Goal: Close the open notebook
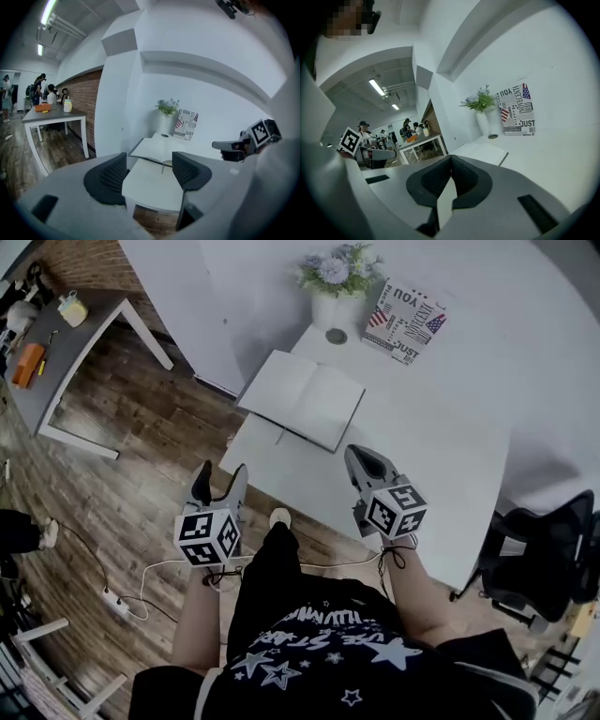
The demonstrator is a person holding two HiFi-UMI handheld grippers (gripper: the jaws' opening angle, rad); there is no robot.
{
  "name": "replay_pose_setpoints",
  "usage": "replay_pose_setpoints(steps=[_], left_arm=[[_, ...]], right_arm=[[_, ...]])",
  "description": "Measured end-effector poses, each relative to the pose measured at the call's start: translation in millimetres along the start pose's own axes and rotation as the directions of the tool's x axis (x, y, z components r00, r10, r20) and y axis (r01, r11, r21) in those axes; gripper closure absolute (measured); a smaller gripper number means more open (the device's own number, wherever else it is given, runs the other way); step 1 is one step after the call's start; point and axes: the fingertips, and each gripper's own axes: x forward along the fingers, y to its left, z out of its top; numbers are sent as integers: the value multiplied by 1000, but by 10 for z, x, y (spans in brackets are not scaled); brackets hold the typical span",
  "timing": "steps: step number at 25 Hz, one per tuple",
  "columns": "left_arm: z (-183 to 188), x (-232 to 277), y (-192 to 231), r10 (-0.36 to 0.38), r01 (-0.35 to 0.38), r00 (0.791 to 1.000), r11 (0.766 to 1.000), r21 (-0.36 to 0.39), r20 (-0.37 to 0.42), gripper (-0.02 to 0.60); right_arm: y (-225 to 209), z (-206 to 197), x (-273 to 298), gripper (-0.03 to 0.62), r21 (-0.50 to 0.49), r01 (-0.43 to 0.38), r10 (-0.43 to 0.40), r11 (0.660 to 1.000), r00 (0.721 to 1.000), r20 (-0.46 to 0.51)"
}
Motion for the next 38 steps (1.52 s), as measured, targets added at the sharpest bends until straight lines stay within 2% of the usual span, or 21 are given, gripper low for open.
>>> replay_pose_setpoints(steps=[3,7,9,13,19,23,26,30,33,36,37,38], left_arm=[[-9,330,131,-52,51,996,998,-22,-78,272],[-42,733,261,-123,109,978,990,-88,-167,272],[-88,924,328,-163,133,962,980,-146,-221,272],[-199,1267,444,-256,164,919,940,-300,-300,272],[-280,1718,645,-291,161,895,917,-365,-338,272],[-365,1945,703,-331,164,870,893,-419,-365,272],[-473,2063,736,-369,153,840,865,-479,-397,267],[-579,2173,721,-435,156,803,813,-562,-407,262],[-601,2267,711,-462,157,796,782,-603,-391,262],[-625,2332,696,-476,152,791,762,-629,-385,264],[-628,2338,688,-480,154,789,759,-633,-384,277],[-625,2339,682,-483,158,788,759,-632,-383,338]], right_arm=[[-76,62,201,592,6,33,-33,999,999,-6],[-234,122,377,592,21,91,-91,996,996,-13],[-307,149,463,592,29,113,-113,993,993,-17],[-407,183,611,592,40,152,-151,988,988,-30],[-395,266,969,592,22,161,-160,987,986,-48],[-397,253,1161,592,28,164,-162,986,984,-67],[-419,212,1258,592,33,171,-168,985,982,-89],[-431,164,1325,592,39,180,-174,983,978,-117],[-431,142,1350,592,33,177,-171,984,976,-133],[-446,138,1352,592,31,175,-169,984,975,-141],[-448,141,1350,592,31,173,-167,984,976,-142],[-451,146,1349,592,32,170,-164,985,976,-141]])
